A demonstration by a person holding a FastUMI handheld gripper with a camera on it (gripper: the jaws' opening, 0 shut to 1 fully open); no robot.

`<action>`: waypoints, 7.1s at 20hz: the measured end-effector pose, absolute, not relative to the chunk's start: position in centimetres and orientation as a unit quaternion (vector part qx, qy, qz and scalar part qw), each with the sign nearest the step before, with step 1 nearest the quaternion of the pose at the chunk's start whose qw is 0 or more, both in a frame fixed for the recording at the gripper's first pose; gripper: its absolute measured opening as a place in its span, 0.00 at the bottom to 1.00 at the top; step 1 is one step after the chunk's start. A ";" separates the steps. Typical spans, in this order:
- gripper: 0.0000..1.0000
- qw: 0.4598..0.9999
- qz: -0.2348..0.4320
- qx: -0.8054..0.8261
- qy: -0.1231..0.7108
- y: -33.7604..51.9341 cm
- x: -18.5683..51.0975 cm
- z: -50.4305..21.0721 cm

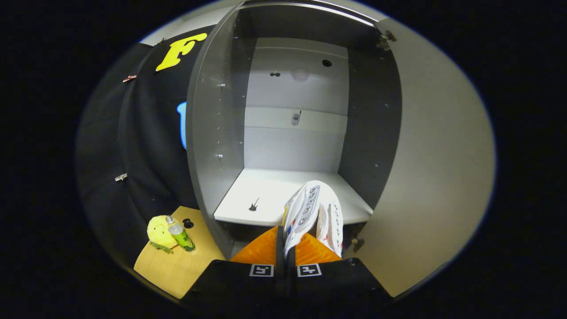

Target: Open the shoe cabinet door, grab the shoes and put them into the shoe cabinet, then close the shoe cabinet door.

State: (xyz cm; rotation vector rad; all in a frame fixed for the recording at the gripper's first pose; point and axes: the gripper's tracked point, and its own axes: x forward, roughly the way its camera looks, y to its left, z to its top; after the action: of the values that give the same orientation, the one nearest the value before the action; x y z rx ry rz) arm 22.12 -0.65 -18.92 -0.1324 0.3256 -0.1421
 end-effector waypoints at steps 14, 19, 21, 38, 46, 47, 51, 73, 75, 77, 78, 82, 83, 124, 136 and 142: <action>0.04 0.984 -0.040 -0.063 0.162 -4.3 42.0 -22.0; 0.04 0.982 -0.037 -0.066 0.171 -4.3 43.0 -23.0; 0.05 0.980 -0.035 -0.073 0.182 -4.1 42.5 -23.4; 1.00 0.993 -0.047 -0.028 0.105 -2.2 32.8 -14.5; 0.99 0.997 -0.053 -0.013 0.047 1.1 16.6 -8.3; 0.99 0.998 -0.052 -0.009 0.042 1.5 14.6 -7.7; 0.99 0.998 -0.054 0.016 0.028 1.9 7.3 -5.3; 0.98 0.999 -0.050 0.013 -0.013 -18.2 -12.8 2.0; 0.98 0.998 -0.059 0.017 -0.021 -20.6 -12.6 2.4; 0.98 0.998 -0.061 0.019 -0.027 -22.7 -12.0 2.5; 0.98 0.998 -0.062 0.021 -0.027 -23.5 -11.5 2.4; 0.98 0.998 -0.050 0.027 -0.017 -25.4 -8.6 1.8; 0.98 0.998 -0.049 0.027 -0.013 -26.1 -7.8 1.5; 0.98 0.998 0.052 0.037 0.026 -5.9 1.9 -2.4; 0.98 0.996 0.089 0.013 0.025 4.0 6.0 -3.5; 0.98 0.999 0.042 0.005 0.017 5.1 7.0 -3.5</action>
State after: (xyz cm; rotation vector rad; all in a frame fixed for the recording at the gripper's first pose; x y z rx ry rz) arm 6.99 5.06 -3.53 0.0093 0.0340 0.0835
